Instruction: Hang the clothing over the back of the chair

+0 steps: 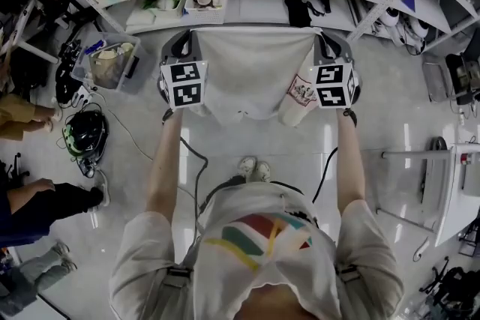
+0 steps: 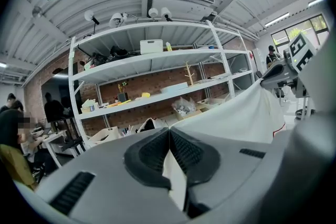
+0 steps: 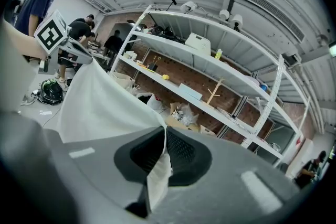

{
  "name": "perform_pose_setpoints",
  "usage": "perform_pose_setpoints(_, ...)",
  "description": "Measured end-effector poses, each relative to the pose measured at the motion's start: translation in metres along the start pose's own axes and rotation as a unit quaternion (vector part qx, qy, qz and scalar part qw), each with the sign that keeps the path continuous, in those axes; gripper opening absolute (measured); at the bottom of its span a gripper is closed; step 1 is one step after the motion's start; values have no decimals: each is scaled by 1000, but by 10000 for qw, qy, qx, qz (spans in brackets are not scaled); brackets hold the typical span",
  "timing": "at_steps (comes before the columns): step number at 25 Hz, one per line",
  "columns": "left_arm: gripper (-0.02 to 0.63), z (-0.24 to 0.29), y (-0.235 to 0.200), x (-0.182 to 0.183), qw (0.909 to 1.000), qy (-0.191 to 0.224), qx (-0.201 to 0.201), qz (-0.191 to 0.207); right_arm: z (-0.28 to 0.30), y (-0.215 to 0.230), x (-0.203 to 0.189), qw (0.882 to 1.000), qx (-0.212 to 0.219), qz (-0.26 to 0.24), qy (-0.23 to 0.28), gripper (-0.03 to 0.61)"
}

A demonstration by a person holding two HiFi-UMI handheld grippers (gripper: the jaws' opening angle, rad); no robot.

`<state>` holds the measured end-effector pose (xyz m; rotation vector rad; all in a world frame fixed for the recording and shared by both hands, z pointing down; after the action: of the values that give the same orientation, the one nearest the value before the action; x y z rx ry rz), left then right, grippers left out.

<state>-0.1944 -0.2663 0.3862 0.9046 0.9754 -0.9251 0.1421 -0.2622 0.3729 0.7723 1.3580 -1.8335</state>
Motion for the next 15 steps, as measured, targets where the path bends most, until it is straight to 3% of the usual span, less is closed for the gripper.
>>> perform_pose_setpoints(15, 17, 10, 9, -48, 9985, -504, -187, -139, 12, -26, -34, 9979, 302, -217, -526, 14)
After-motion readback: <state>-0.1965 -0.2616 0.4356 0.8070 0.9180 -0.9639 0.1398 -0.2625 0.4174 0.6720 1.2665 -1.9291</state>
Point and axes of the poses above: the fingertips, and each gripper's own axes: z forward along the fingers, y to its right, x out of its top, the point moved 9 cm from there along -z, backward along the fingers, and after that the axes turned 9 degrees about -x, right-handed, at the moved point
